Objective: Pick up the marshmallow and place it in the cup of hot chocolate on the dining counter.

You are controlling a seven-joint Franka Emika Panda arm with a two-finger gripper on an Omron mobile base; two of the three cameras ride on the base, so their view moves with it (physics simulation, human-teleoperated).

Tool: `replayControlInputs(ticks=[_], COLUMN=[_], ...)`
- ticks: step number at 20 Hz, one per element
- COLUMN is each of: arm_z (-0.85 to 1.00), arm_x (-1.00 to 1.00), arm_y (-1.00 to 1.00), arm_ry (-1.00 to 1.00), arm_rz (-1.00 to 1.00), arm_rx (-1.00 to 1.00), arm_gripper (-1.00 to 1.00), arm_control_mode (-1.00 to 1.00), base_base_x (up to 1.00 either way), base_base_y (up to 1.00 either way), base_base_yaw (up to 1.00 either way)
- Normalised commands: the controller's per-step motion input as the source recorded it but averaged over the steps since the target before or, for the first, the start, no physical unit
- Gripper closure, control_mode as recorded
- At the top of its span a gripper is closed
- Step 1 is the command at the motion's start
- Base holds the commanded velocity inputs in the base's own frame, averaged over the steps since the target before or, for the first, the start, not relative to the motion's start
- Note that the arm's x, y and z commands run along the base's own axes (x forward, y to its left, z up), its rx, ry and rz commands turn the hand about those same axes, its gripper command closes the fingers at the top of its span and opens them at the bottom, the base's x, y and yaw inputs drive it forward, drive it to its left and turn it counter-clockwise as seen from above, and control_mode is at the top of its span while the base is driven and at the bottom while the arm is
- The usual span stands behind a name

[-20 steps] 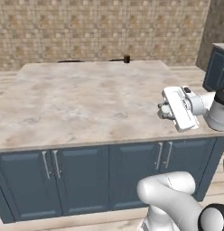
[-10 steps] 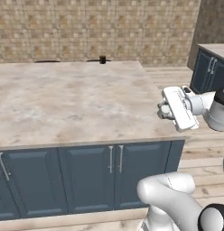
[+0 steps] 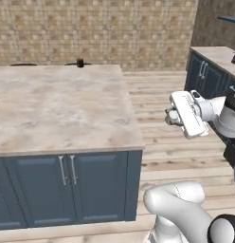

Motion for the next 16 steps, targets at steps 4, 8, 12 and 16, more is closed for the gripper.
replayControlInputs(ticks=[4,8,12,16], arm_z=[0.00,0.00,0.00,0.00], arm_x=[0.00,0.00,0.00,0.00], arm_y=[0.00,0.00,0.00,0.00], arm_ry=[0.00,0.00,0.00,0.00], arm_rz=[0.00,0.00,0.00,0.00], arm_rx=[0.00,0.00,0.00,0.00], arm_gripper=[1.00,1.00,1.00,1.00], arm_control_mode=[1.00,1.00,1.00,1.00], base_base_x=[0.41,0.65,0.71,1.00], base_base_y=[-1.00,-1.00,-1.00,-1.00], base_base_yaw=[0.06,0.08,0.10,0.11])
